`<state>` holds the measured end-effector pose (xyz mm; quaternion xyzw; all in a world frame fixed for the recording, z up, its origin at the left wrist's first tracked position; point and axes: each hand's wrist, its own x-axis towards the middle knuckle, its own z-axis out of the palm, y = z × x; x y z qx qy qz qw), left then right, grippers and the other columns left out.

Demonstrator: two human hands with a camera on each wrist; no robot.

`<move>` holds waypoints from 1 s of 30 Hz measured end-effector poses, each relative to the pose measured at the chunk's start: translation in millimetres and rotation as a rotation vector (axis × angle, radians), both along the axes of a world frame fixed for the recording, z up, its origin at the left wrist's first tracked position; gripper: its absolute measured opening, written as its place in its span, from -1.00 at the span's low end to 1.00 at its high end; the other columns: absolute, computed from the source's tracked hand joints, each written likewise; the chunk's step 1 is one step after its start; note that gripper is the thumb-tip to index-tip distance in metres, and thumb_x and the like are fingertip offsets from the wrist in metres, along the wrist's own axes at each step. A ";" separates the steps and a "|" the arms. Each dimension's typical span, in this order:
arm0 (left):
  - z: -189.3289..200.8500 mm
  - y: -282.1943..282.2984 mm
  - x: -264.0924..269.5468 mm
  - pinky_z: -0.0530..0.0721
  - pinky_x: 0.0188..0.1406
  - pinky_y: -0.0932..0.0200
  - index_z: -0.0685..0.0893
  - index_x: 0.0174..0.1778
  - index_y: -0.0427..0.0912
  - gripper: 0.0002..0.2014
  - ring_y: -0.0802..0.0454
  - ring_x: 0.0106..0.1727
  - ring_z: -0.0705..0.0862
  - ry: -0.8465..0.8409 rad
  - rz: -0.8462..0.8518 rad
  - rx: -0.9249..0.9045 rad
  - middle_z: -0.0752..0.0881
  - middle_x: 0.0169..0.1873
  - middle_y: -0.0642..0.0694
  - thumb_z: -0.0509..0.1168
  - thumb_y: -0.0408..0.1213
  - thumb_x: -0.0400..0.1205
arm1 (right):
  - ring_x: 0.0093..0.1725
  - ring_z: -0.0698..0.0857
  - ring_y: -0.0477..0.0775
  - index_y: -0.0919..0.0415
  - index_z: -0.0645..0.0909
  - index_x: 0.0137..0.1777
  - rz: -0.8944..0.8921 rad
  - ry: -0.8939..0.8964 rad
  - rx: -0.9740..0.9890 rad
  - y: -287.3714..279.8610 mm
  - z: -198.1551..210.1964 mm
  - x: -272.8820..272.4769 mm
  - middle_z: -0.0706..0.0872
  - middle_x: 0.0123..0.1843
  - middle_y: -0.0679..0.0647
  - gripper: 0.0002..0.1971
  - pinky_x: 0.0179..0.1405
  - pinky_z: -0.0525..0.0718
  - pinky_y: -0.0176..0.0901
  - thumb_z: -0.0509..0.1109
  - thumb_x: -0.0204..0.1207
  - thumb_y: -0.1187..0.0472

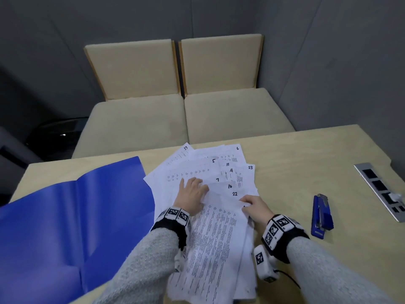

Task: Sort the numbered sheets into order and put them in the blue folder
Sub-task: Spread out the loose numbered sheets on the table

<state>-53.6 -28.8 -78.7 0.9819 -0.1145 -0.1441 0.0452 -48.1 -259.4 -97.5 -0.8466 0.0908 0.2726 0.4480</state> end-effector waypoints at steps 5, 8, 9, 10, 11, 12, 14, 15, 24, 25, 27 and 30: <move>11.3 -3.1 -24.6 0.25 0.43 -0.10 0.59 -0.11 -0.10 -0.82 -0.08 0.10 0.62 -0.149 0.193 -0.027 0.71 -0.06 -0.06 0.13 -0.13 0.65 | -0.32 0.53 -0.06 0.12 0.62 0.01 -0.018 -0.078 -0.006 -9.2 2.5 5.3 0.51 -0.30 -0.06 -0.74 -0.37 0.46 -0.26 0.31 0.42 0.44; 6.8 0.2 -44.4 0.44 0.14 -0.01 0.49 -0.15 -0.08 -0.92 -0.11 -0.13 0.67 -0.107 0.446 -0.149 0.74 -0.26 -0.03 0.16 -0.18 0.62 | -0.26 0.60 0.11 0.11 0.63 -0.07 -0.022 -0.044 0.038 -13.1 -0.8 5.9 0.59 -0.27 0.09 -0.83 -0.22 0.57 -0.11 0.37 0.43 0.39; 3.4 0.9 -51.7 0.50 0.03 0.01 0.50 -0.13 -0.10 -0.95 -0.14 -0.14 0.66 -0.095 0.553 -0.234 0.72 -0.26 -0.04 0.18 -0.22 0.60 | -0.27 0.61 0.12 0.10 0.62 -0.14 -0.022 -0.030 0.063 -14.0 -2.1 4.9 0.62 -0.26 0.10 -0.85 -0.23 0.58 -0.10 0.38 0.44 0.39; -0.1 0.9 -59.3 0.53 -0.08 0.04 0.52 -0.13 -0.11 -0.96 -0.15 -0.15 0.65 -0.079 0.649 -0.322 0.71 -0.27 -0.05 0.19 -0.25 0.58 | -0.30 0.60 0.09 0.10 0.62 -0.20 -0.018 -0.019 0.090 -14.9 -3.9 3.4 0.63 -0.28 0.09 -0.83 -0.28 0.57 -0.14 0.38 0.45 0.40; -2.9 0.4 -66.9 0.54 -0.17 0.07 0.54 -0.15 -0.12 -0.97 -0.15 -0.17 0.64 -0.061 0.719 -0.395 0.69 -0.27 -0.06 0.20 -0.28 0.57 | -0.33 0.59 0.05 0.11 0.62 -0.22 -0.006 -0.008 0.114 -15.7 -5.9 1.2 0.63 -0.30 0.08 -0.82 -0.33 0.55 -0.17 0.37 0.46 0.42; -5.3 -0.2 -74.1 0.50 -0.22 0.10 0.55 -0.18 -0.13 -0.97 -0.13 -0.16 0.62 -0.041 0.756 -0.438 0.66 -0.25 -0.06 0.21 -0.30 0.56 | -0.35 0.58 0.03 0.12 0.62 -0.22 0.010 0.002 0.136 -16.6 -8.2 -1.7 0.63 -0.30 0.08 -0.81 -0.37 0.53 -0.19 0.36 0.46 0.44; -14.5 -1.5 -86.2 0.42 -0.20 0.15 0.57 -0.20 -0.19 -1.00 -0.12 -0.06 0.59 0.000 0.747 -0.442 0.59 -0.16 -0.09 0.27 -0.36 0.51 | -0.32 0.61 0.00 0.16 0.61 -0.15 0.044 0.021 0.166 -20.1 -10.2 -9.3 0.66 -0.26 0.07 -0.81 -0.37 0.53 -0.21 0.33 0.46 0.48; -21.4 -0.5 -90.9 0.43 -0.12 0.15 0.60 -0.19 -0.22 -0.97 -0.16 0.08 0.58 0.013 0.732 -0.426 0.57 -0.07 -0.14 0.29 -0.38 0.49 | -0.29 0.63 0.01 0.18 0.61 -0.07 0.053 0.029 0.179 -21.8 -10.3 -12.7 0.67 -0.24 0.07 -0.78 -0.35 0.54 -0.21 0.31 0.44 0.50; -31.6 7.6 -93.0 0.50 0.30 -0.01 0.72 0.00 -0.21 -0.79 -0.14 0.36 0.40 0.006 0.894 -0.412 0.42 0.32 -0.15 0.39 -0.36 0.45 | -0.25 0.62 0.00 0.16 0.41 0.29 -0.042 0.072 0.293 -24.3 -15.1 -18.2 0.68 -0.08 0.14 -0.53 -0.33 0.52 -0.27 0.33 0.44 0.55; -31.4 8.8 -90.6 0.53 0.24 0.04 0.70 -0.05 -0.21 -0.81 -0.13 0.30 0.44 0.005 0.899 -0.446 0.43 0.23 -0.13 0.40 -0.39 0.43 | -0.23 0.62 0.01 0.15 0.43 0.28 -0.057 0.072 0.271 -22.5 -17.0 -18.6 0.65 -0.08 0.13 -0.53 -0.26 0.55 -0.22 0.38 0.42 0.51; -30.5 10.8 -86.0 0.56 0.16 0.10 0.68 -0.12 -0.19 -0.85 -0.12 0.22 0.49 0.017 0.887 -0.475 0.40 0.11 -0.10 0.41 -0.40 0.42 | -0.19 0.62 0.04 0.15 0.47 0.23 -0.081 0.064 0.215 -19.1 -17.9 -20.2 0.63 -0.12 0.09 -0.57 -0.16 0.56 -0.16 0.47 0.40 0.41; -28.7 12.2 -83.4 0.58 0.11 0.12 0.64 -0.13 -0.16 -0.88 -0.08 0.12 0.53 0.004 0.863 -0.494 0.40 0.05 -0.07 0.37 -0.40 0.46 | -0.12 0.62 0.04 0.18 0.52 0.09 -0.103 0.015 0.124 -12.2 -18.6 -25.1 0.60 -0.15 0.01 -0.71 -0.14 0.54 -0.22 0.48 0.42 0.36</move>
